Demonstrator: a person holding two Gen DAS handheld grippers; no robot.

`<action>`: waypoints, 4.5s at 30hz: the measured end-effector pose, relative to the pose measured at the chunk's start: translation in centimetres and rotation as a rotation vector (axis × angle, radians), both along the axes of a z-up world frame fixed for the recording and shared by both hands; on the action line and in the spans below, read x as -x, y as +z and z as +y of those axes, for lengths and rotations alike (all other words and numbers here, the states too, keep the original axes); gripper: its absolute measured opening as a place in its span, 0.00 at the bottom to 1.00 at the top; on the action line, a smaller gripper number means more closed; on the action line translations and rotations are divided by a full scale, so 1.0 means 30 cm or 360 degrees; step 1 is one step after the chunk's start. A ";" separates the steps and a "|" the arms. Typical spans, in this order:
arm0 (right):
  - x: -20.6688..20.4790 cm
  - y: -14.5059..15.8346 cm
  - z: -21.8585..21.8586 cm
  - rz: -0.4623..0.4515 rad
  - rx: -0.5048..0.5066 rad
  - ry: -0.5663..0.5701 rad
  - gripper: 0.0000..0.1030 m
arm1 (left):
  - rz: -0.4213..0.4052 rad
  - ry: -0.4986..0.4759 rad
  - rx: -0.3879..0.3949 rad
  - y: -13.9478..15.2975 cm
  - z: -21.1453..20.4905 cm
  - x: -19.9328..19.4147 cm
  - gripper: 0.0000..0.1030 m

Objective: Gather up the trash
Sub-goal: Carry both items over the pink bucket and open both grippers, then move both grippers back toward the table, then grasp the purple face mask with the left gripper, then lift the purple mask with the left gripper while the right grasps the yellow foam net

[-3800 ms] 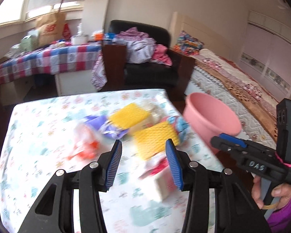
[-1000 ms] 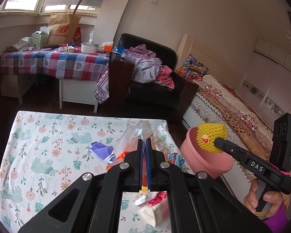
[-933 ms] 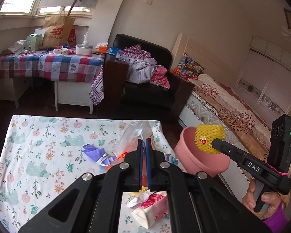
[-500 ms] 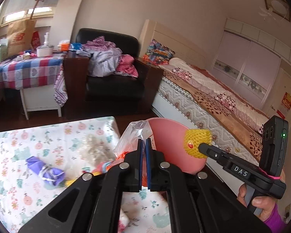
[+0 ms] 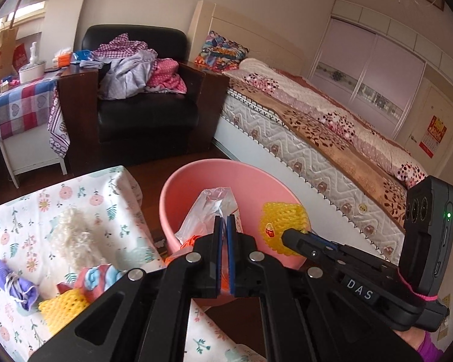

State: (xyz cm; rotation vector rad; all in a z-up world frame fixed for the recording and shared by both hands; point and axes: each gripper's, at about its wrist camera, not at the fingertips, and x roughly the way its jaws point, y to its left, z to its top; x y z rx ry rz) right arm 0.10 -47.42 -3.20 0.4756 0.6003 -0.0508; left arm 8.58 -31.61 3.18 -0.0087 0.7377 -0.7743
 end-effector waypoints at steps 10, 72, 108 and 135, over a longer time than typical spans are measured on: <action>-0.027 -0.031 -0.046 0.0018 -0.0015 -0.0051 0.09 | 0.0095 -0.0008 -0.0009 -0.050 -0.071 -0.056 0.03; 0.040 0.021 0.473 0.0063 0.0098 0.0589 0.49 | 0.0066 0.0545 -0.0147 -0.109 0.748 0.118 0.37; -0.182 -0.059 0.654 0.0181 0.0202 0.0797 0.49 | 0.0220 0.0877 -0.0043 -0.133 0.851 -0.068 0.34; -0.182 0.016 0.850 0.0205 0.0256 0.1060 0.02 | 0.0064 0.0920 0.0010 -0.052 1.044 0.140 0.34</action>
